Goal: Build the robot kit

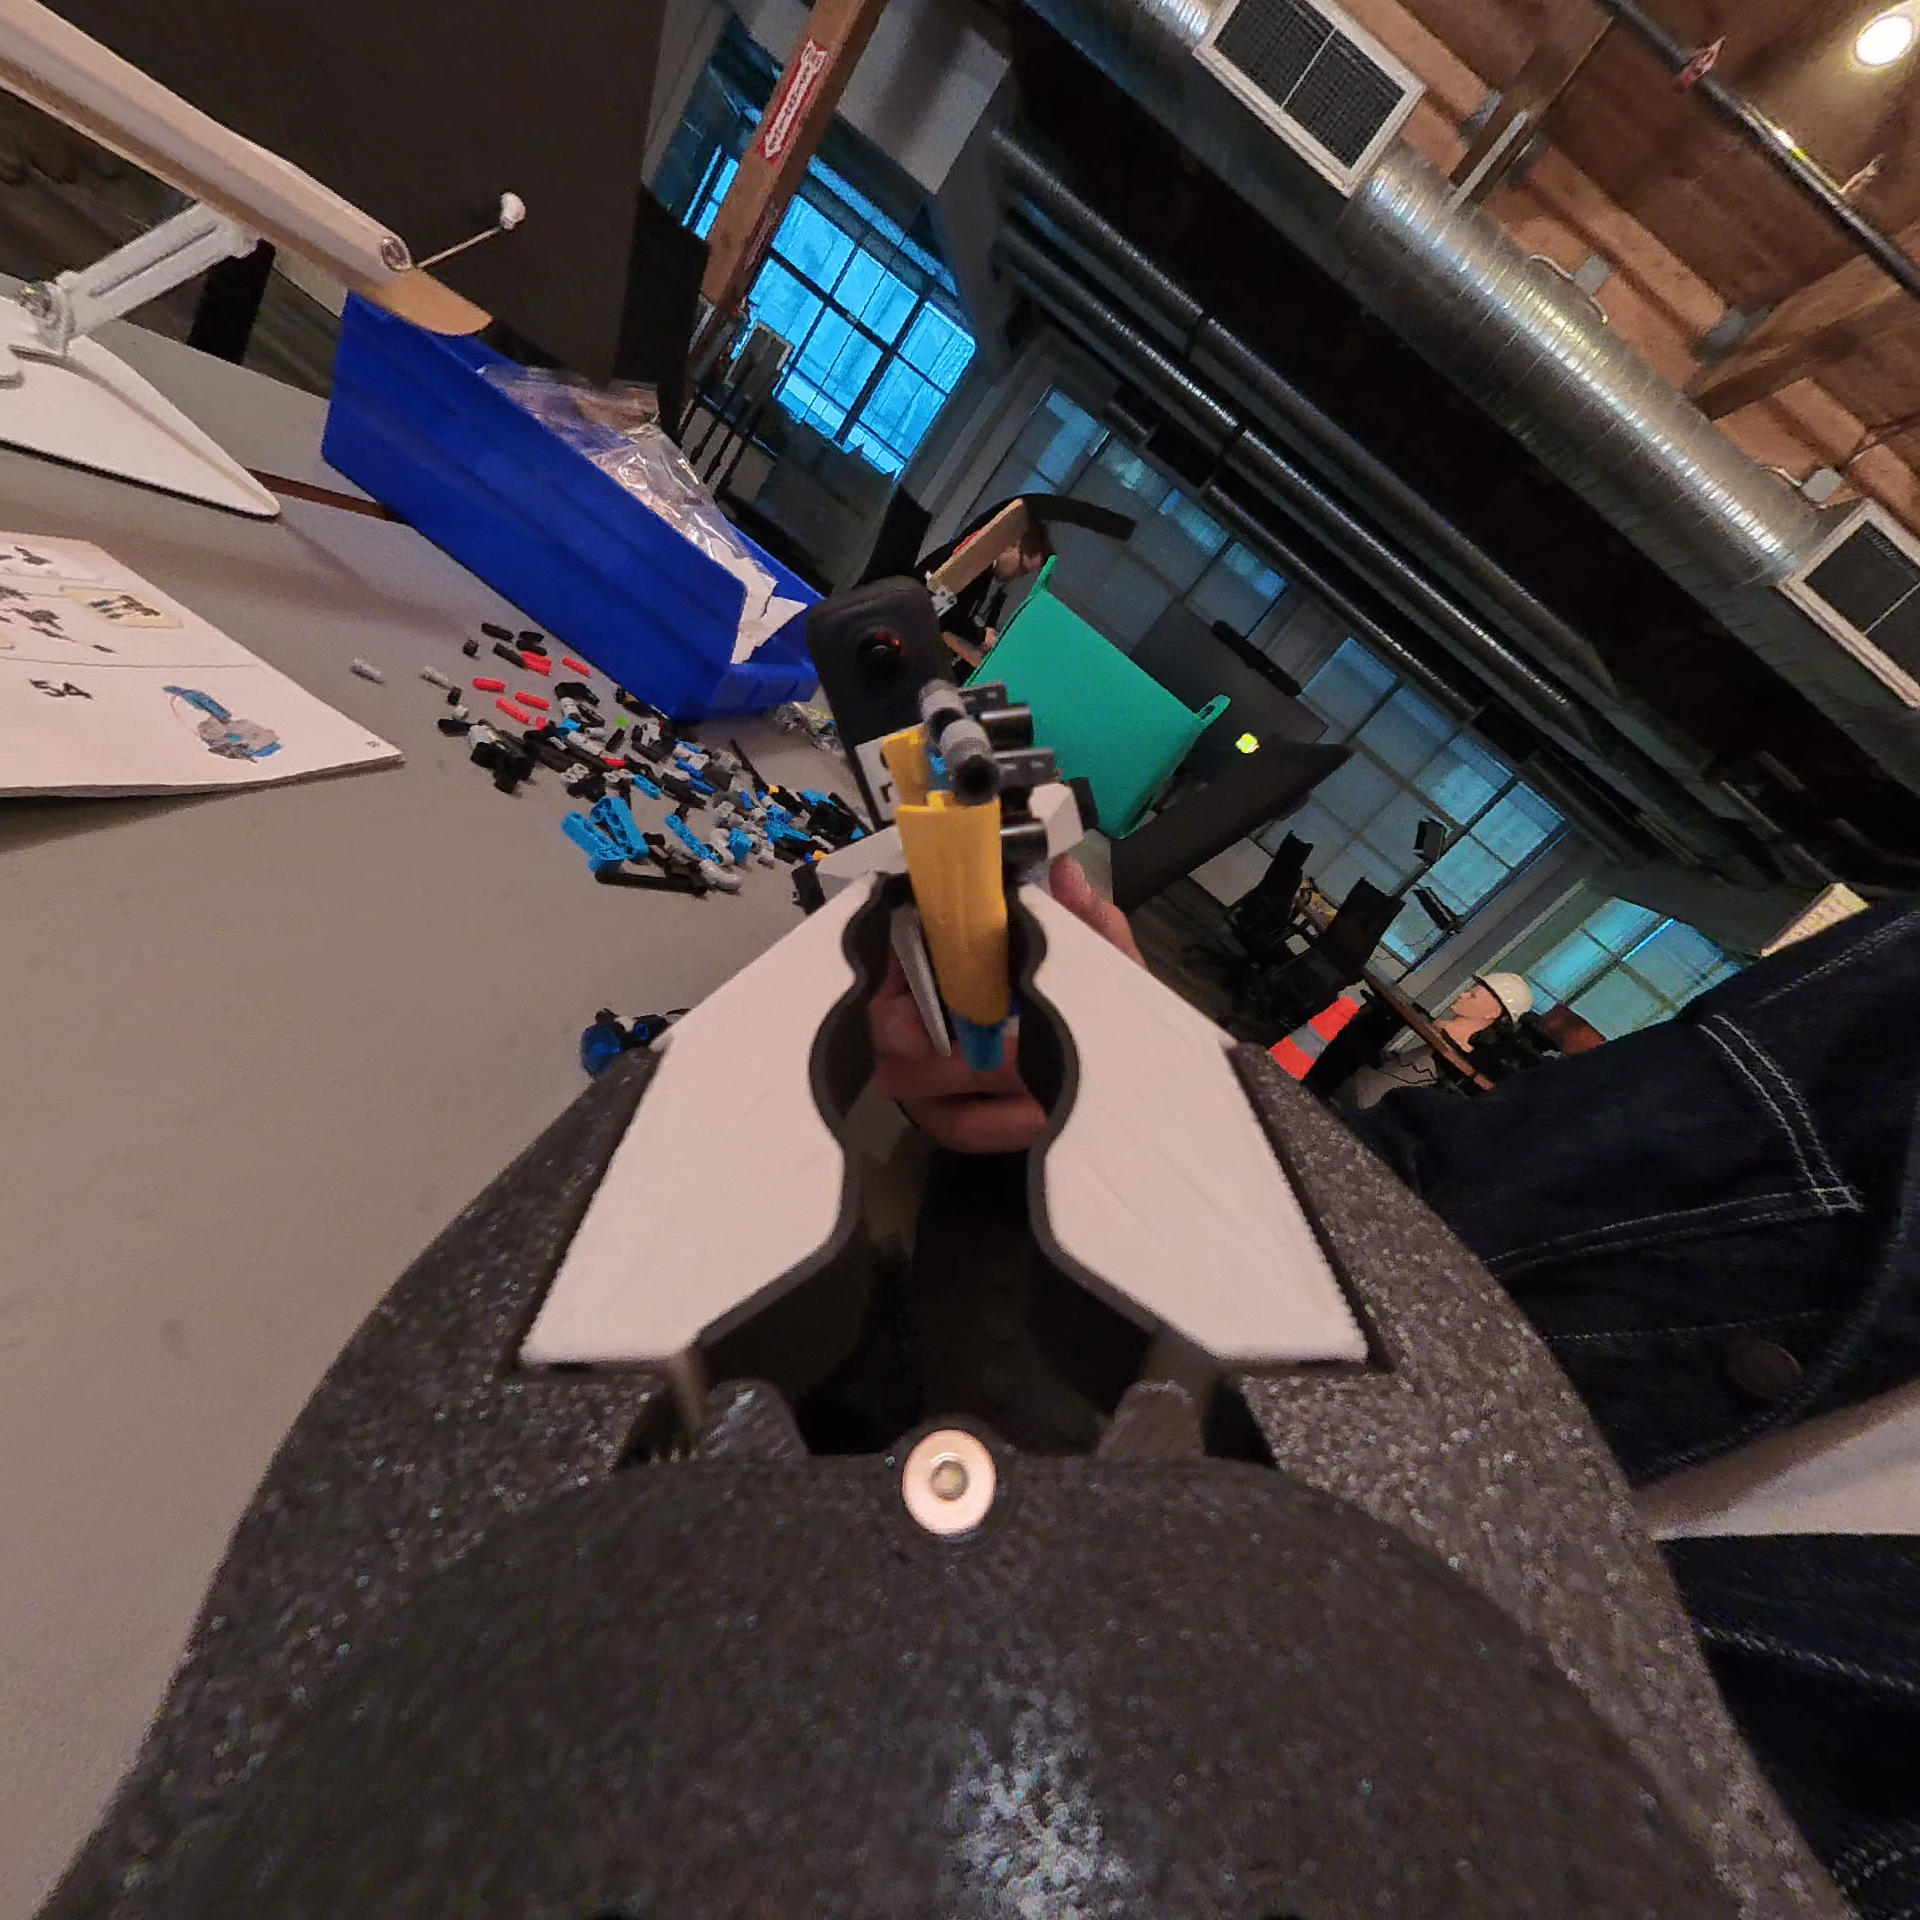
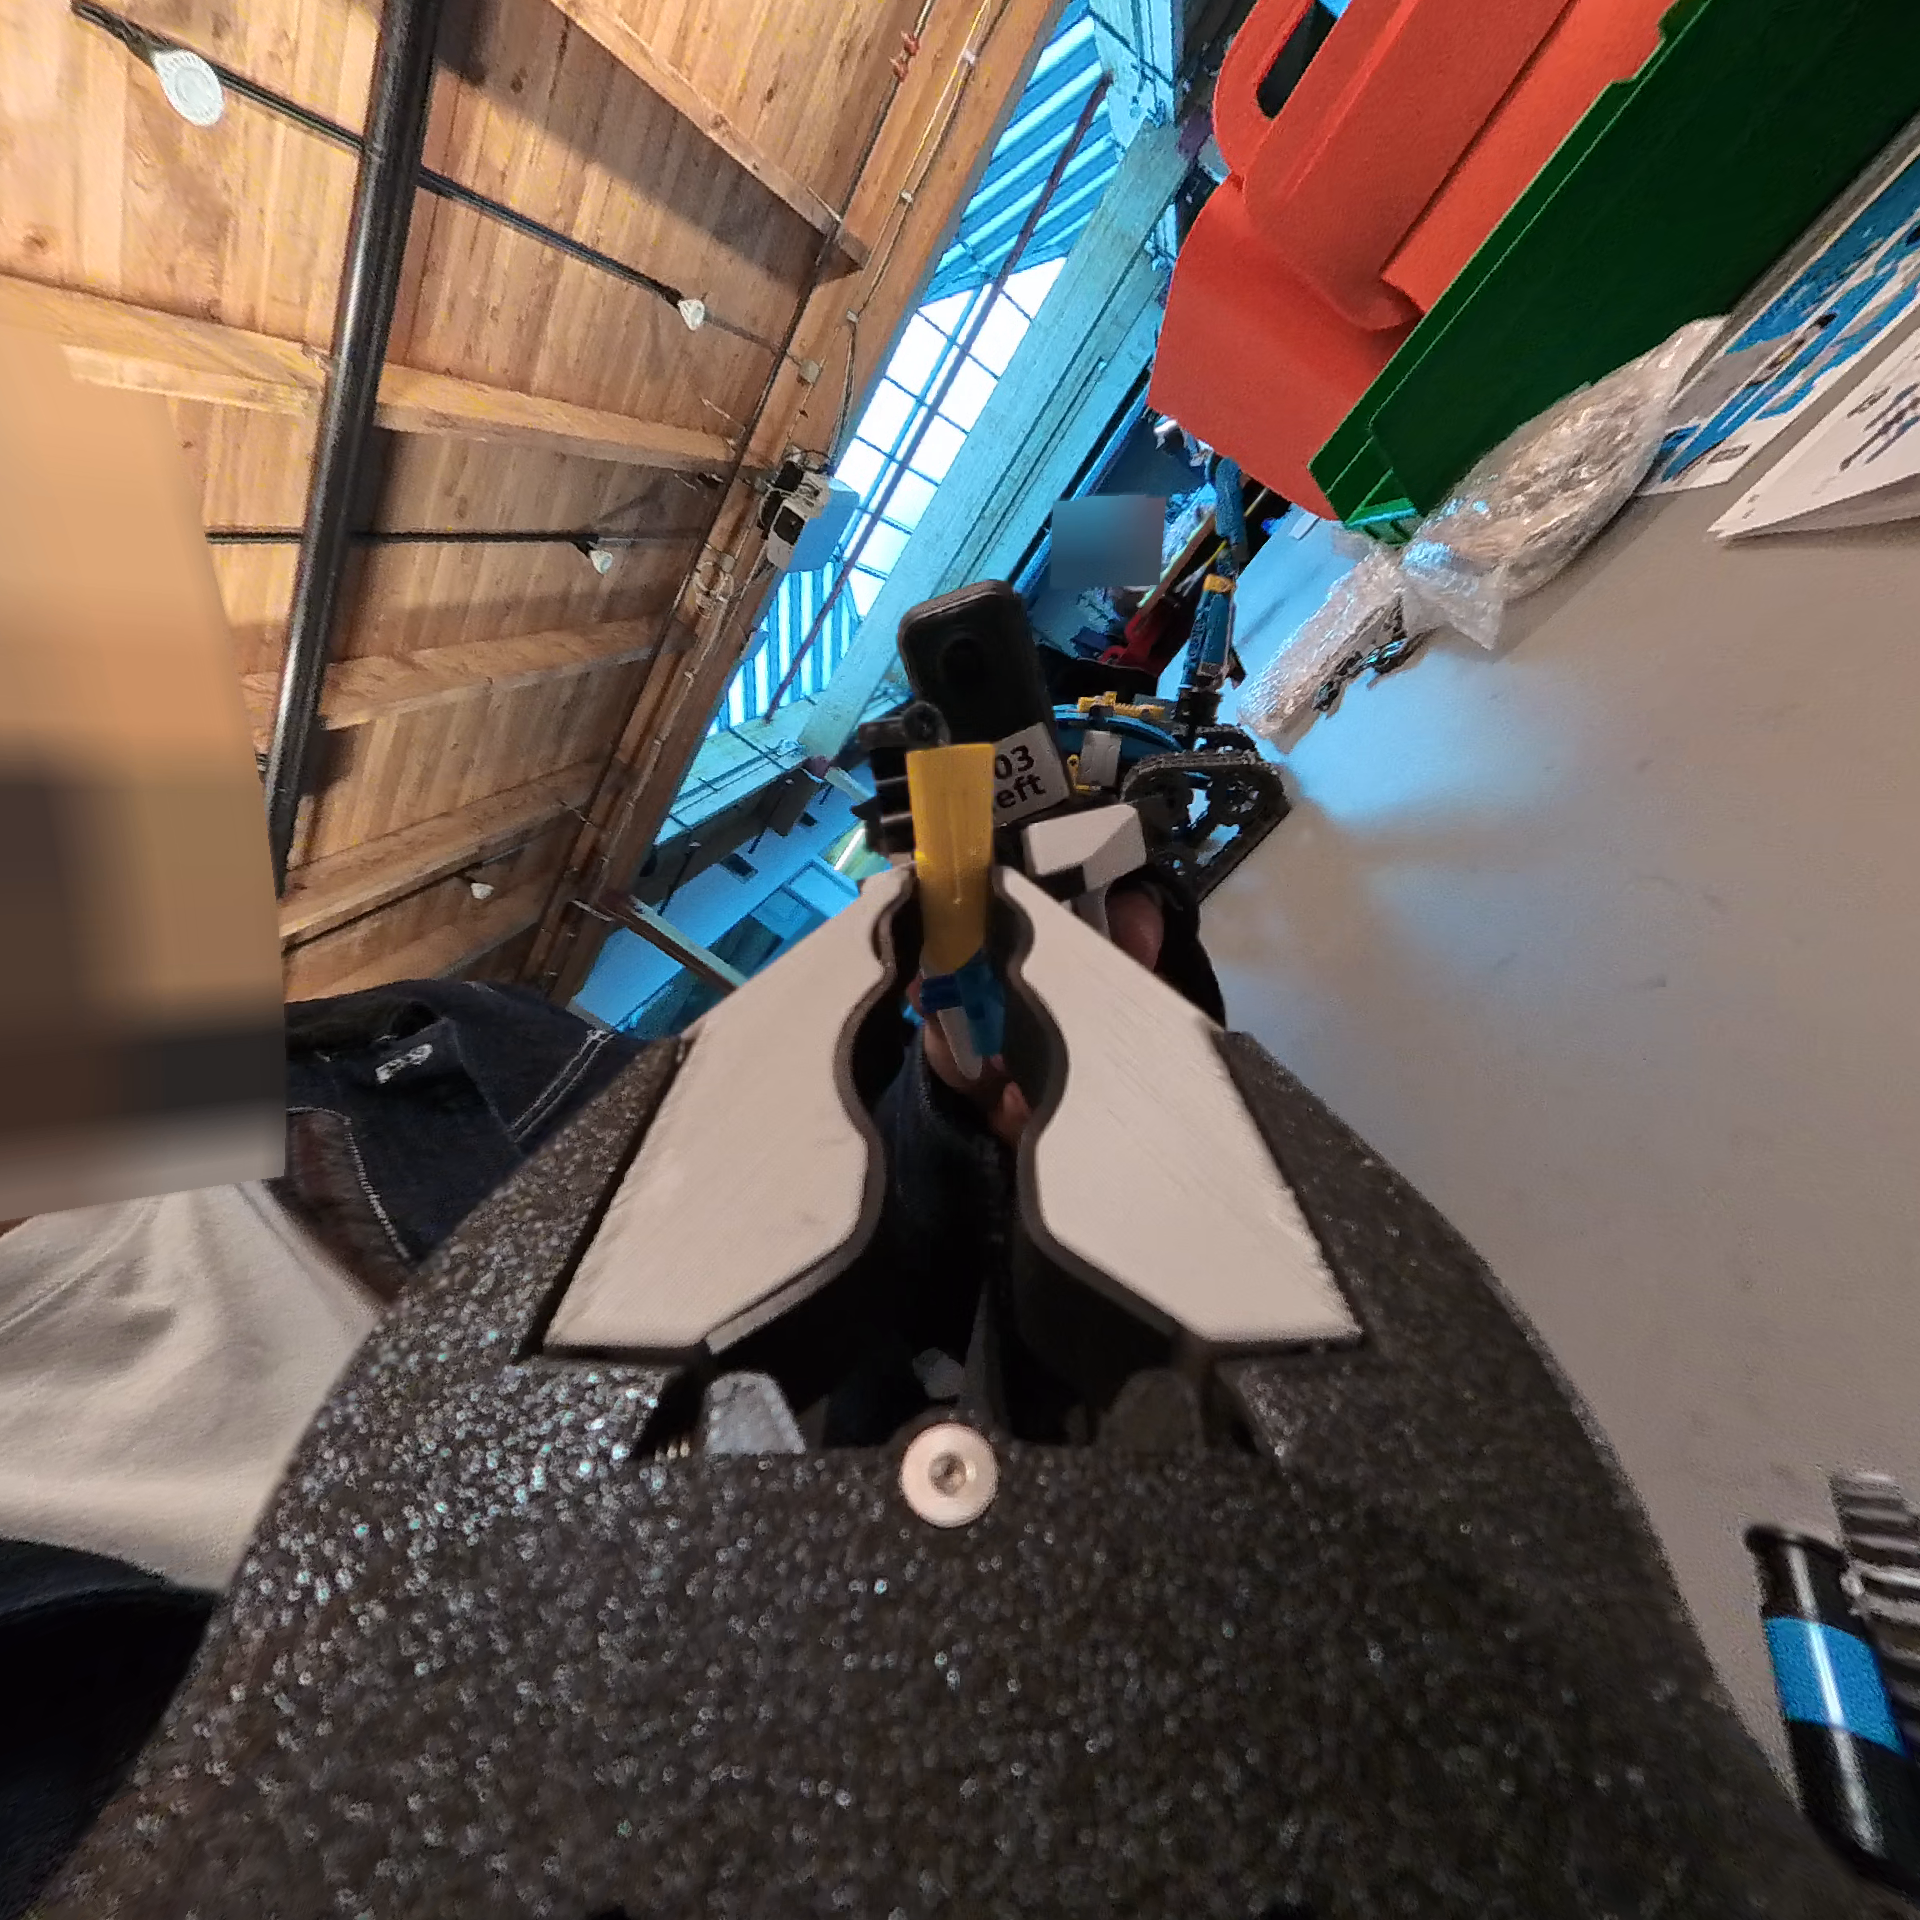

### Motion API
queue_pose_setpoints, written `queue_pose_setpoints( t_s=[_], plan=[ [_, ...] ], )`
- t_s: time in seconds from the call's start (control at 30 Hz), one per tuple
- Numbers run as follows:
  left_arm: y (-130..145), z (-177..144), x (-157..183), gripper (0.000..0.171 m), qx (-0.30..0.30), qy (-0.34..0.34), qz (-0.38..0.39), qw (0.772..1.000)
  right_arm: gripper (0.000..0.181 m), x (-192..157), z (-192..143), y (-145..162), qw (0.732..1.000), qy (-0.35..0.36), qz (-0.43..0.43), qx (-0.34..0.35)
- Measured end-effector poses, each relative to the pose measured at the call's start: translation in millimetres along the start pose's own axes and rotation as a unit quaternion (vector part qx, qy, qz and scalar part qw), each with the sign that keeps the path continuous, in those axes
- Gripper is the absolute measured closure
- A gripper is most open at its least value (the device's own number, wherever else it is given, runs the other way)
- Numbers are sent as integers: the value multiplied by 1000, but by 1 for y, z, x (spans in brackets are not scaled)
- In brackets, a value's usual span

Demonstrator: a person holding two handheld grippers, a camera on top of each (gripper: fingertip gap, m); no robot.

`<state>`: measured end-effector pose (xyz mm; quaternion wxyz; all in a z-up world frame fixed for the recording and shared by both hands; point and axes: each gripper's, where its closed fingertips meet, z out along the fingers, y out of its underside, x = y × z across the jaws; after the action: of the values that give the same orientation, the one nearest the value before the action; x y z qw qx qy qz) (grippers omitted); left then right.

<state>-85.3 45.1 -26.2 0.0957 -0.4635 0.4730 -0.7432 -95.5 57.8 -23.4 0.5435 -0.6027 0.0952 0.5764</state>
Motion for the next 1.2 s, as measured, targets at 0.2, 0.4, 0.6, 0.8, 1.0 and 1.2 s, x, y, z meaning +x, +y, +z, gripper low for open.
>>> queue_pose_setpoints(
  t_s=[0.2,0.4,0.6,0.8,1.0,1.2],
  plan=[
    [1,-2,-8,158,-5,-14,-16,1000,156,-1,1,0,997,32,-67,-11],
    [2,-11,-42,160,-32,-187,114,975,117,28,-3,-9,960,188,-206,-10],
    [10,-16,-62,160,-111,-334,283,892,121,31,-4,-19,905,280,-319,7],
    [12,-10,-57,160,-140,-392,391,821,138,40,3,-12,899,308,-312,-6],
    [22,-7,-62,150,-160,-382,386,824,139,49,-7,-14,969,222,-109,29],
    [41,-4,-75,132,-202,-370,323,847,139,58,-6,-9,968,230,-96,8]
  ],
)
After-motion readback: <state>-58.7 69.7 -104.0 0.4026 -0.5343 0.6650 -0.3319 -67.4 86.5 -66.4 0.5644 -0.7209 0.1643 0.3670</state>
